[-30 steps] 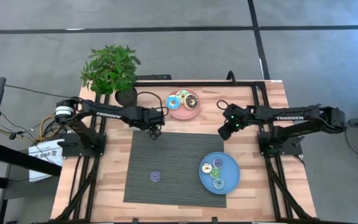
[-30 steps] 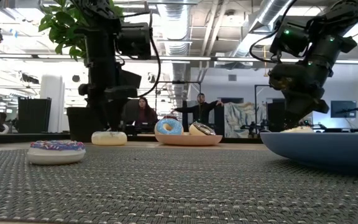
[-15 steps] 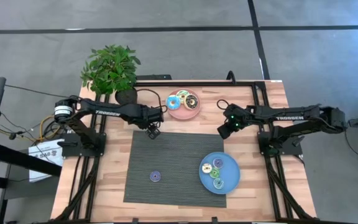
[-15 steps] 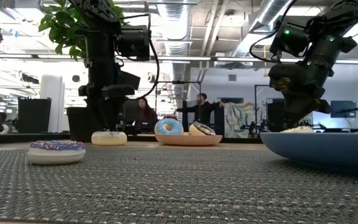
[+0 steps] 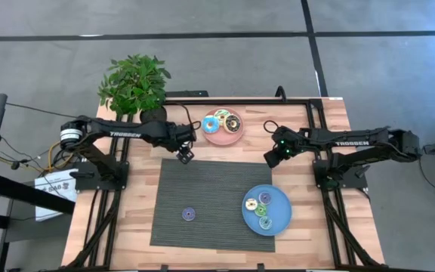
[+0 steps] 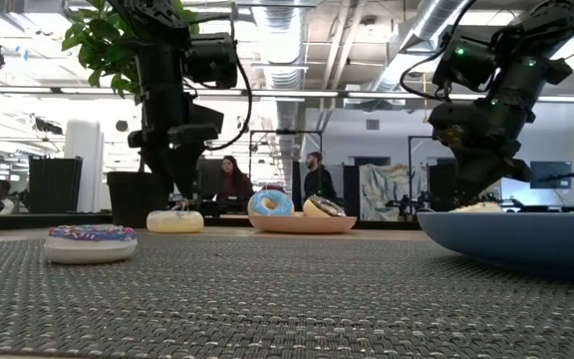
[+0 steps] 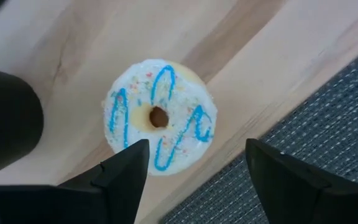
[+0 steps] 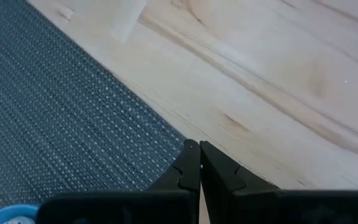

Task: Pick & Place donuts
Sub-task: Put the large white donut on the pink plate

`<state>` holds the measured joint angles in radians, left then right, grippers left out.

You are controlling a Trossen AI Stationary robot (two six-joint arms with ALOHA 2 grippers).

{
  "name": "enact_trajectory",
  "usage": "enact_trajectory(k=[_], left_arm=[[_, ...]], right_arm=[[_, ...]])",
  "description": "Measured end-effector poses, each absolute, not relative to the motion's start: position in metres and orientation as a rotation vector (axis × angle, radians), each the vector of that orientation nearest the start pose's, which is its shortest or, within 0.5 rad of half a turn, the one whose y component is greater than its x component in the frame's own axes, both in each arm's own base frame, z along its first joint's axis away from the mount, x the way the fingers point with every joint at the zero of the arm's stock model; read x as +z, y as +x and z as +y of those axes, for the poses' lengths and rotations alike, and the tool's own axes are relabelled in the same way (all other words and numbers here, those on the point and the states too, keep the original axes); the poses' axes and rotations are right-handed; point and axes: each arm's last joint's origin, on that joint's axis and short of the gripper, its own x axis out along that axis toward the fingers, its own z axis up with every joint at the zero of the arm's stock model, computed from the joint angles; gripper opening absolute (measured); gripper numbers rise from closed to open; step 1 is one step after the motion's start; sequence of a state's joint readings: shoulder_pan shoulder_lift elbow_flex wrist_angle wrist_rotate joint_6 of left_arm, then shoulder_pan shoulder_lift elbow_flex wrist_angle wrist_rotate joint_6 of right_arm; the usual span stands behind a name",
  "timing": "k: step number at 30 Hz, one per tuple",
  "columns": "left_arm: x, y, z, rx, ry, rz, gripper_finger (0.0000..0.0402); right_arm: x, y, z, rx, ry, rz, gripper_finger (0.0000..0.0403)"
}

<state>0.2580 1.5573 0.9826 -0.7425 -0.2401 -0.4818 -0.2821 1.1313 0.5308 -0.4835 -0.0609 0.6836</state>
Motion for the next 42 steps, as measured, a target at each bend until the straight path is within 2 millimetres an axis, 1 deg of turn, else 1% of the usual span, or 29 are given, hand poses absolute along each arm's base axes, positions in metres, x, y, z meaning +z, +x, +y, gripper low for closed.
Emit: enact_trajectory(k=[6,9,14,18,21,28,34,37,42], left_arm=[[0.186,0.264,0.083,0.723,-0.445,1.201,0.0293],[0.18,0.265,0.084,0.688,-0.469,1.168,0.0307],[0.17,0.265,0.083,0.668,-0.475,1.119,0.0316],[0.169,0.264,0.085,0.706,-0.446,1.103,0.0316],[0.168,0.264,0.086,0.685,-0.432,1.116,0.0316],[0.154,0.267,0.087,0.68,-0.419,1.177,0.0316],[0.152,0.268,0.087,0.695,-0.43,1.169,0.0315],[0.152,0.268,0.088,0.696,-0.432,1.168,0.0304],[0.152,0.268,0.088,0.692,-0.441,1.166,0.0264]], right_arm=[[0.168,0.182,-0.051,-0.584,0.814,0.96,0.0001],[0.168,0.182,-0.051,-0.585,0.815,0.96,0.0001],[0.168,0.182,-0.051,-0.595,0.833,0.955,0.0001],[0.168,0.182,-0.051,-0.598,0.837,0.954,0.0001],[0.168,0.182,-0.051,-0.598,0.838,0.954,0.0001],[0.168,0.182,-0.051,-0.596,0.842,0.952,0.0001],[0.169,0.183,-0.051,-0.6,0.855,0.937,0.0001],[0.169,0.184,-0.052,-0.597,0.855,0.928,0.0001],[0.17,0.184,-0.052,-0.595,0.855,0.924,0.0001]])
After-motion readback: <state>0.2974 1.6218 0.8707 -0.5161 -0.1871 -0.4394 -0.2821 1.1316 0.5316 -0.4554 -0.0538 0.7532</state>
